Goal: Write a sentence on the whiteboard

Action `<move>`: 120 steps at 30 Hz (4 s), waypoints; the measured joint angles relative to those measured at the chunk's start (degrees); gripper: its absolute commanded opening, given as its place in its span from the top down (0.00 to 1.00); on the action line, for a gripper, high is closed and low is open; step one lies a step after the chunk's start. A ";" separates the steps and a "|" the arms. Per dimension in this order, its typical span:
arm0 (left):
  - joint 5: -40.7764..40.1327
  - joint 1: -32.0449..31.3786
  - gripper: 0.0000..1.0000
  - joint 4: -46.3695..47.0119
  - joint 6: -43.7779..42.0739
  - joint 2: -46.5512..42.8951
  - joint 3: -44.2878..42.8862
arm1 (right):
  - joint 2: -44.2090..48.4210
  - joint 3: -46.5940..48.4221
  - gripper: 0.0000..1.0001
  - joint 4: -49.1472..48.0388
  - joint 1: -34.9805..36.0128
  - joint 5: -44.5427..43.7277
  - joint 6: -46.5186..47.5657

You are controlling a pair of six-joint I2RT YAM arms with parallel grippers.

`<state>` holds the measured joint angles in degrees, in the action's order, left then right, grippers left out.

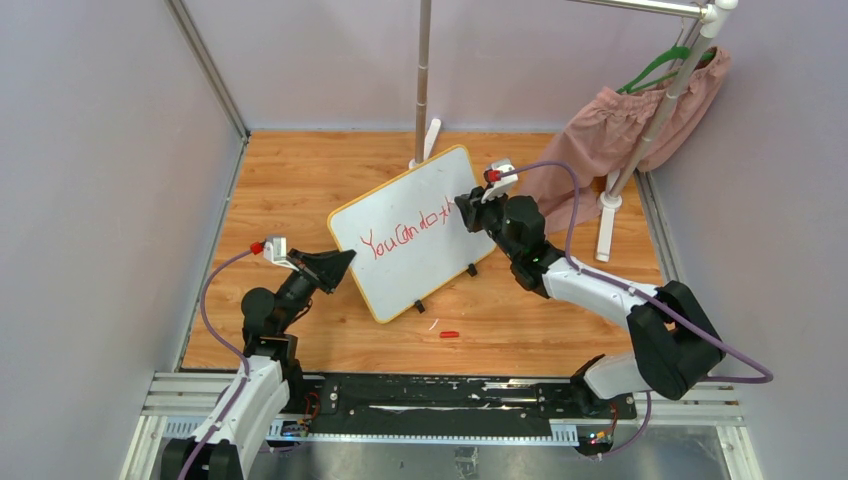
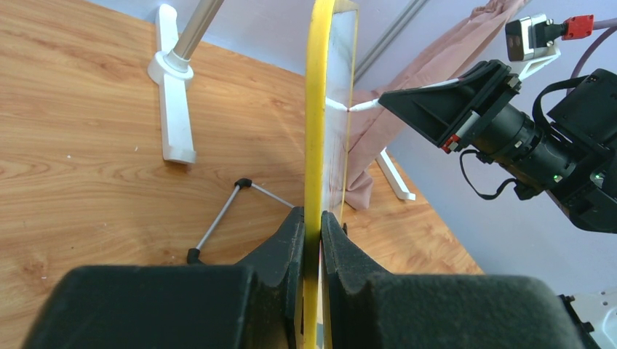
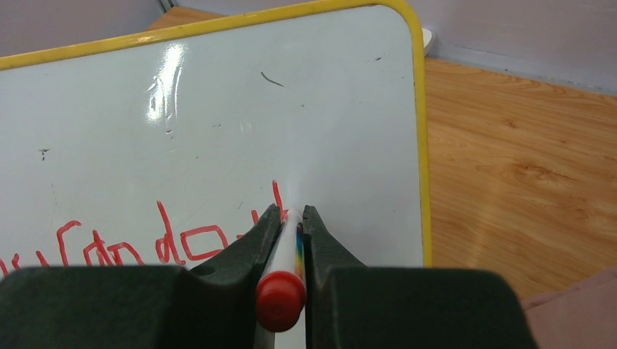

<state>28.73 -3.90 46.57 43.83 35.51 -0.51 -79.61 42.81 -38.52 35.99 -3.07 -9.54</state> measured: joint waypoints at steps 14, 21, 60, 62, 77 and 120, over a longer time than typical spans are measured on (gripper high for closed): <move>0.00 0.00 1.00 0.00 0.00 0.00 0.00 | 0.55 -1.49 1.00 0.00 0.00 0.04 -0.15; 0.02 0.00 1.00 0.02 0.00 0.00 0.00 | 0.96 -2.23 1.00 0.07 0.00 0.02 -0.33; 0.02 -0.04 1.00 0.02 0.00 0.00 0.00 | 2.62 -0.46 1.00 2.19 -0.28 -1.05 -0.94; 0.02 -0.04 1.00 0.02 0.00 0.00 0.00 | 2.21 0.07 1.00 2.12 -0.28 -1.07 -0.92; 0.00 -0.07 1.00 0.02 -0.02 0.00 0.00 | 0.96 0.66 1.00 2.10 -0.72 -1.25 -0.90; 0.02 -0.33 1.00 0.00 0.00 0.00 0.00 | 0.50 -2.34 1.00 -0.37 -0.76 -1.49 -0.90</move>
<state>28.75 -4.23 46.57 43.83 35.51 -0.51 -79.11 40.47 -38.89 35.22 -4.56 -10.44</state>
